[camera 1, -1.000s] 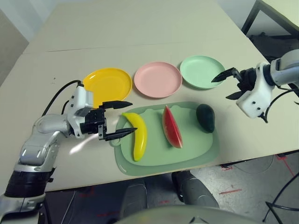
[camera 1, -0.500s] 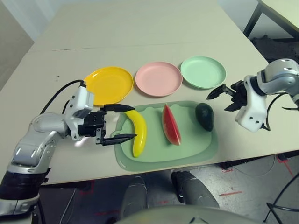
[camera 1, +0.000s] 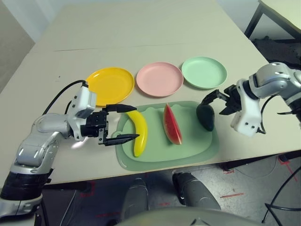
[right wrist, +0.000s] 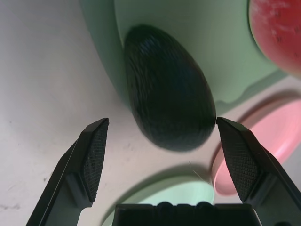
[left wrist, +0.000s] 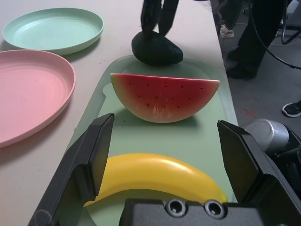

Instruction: Place the fruits into color-matched plates.

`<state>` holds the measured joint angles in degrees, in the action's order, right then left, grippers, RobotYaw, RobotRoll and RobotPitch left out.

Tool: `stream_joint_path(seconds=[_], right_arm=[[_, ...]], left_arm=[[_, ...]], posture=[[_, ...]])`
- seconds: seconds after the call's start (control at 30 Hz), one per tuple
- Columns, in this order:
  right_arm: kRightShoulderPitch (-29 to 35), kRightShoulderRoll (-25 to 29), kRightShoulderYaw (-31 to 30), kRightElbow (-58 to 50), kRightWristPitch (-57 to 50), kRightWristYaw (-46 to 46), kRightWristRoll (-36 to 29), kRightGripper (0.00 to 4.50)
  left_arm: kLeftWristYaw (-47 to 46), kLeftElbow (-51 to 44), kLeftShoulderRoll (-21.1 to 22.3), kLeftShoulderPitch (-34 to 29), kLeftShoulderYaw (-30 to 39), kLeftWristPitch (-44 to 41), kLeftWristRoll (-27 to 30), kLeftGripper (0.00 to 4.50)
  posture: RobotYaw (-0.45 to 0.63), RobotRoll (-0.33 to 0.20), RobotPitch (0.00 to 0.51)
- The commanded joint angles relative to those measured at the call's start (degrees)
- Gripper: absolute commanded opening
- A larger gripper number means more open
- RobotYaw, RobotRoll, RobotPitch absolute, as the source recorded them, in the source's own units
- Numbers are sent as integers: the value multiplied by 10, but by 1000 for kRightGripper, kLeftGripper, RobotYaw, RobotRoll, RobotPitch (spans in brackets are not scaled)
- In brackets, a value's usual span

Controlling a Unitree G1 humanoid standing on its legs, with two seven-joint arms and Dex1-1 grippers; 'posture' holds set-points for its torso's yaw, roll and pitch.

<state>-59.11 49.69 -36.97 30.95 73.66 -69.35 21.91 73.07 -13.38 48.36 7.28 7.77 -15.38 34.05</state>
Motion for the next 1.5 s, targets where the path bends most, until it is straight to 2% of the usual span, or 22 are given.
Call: stream_joint_path(seconds=[0.03, 0.27, 0.63, 0.9, 1.37, 1.47, 1.5], right_arm=[[-14, -10, -14, 17, 13, 13, 24, 4500], [-34, -38, -16, 41, 8, 39, 50, 4500], [-13, 4, -57, -25, -33, -18, -38, 4500], [-4, 7, -59, -55, -53, -31, -57, 4500], [2, -2, -53, -52, -81, -42, -44, 4500], [4, -4, -52, -49, -84, -42, -38, 4062], [5, -4, -52, -49, -86, -42, -37, 3749]], left_arm=[[-3, -9, 0, -7, -5, -7, -2, 4457], [-9, -15, -2, -16, -4, -9, -1, 4457], [-3, 16, -7, -1, -5, 8, -8, 4457], [3, 30, -9, 10, -7, 14, -9, 4457], [-1, 18, -9, 10, -8, 7, -6, 4457], [1, 19, -9, 9, -8, 9, -6, 4500], [2, 20, -10, 9, -8, 10, -6, 4500]], posture=[[-56, 0, 163], [-46, 0, 162], [-54, 0, 156], [-60, 0, 156], [-58, 0, 157], [-58, 0, 157], [-58, 0, 157]])
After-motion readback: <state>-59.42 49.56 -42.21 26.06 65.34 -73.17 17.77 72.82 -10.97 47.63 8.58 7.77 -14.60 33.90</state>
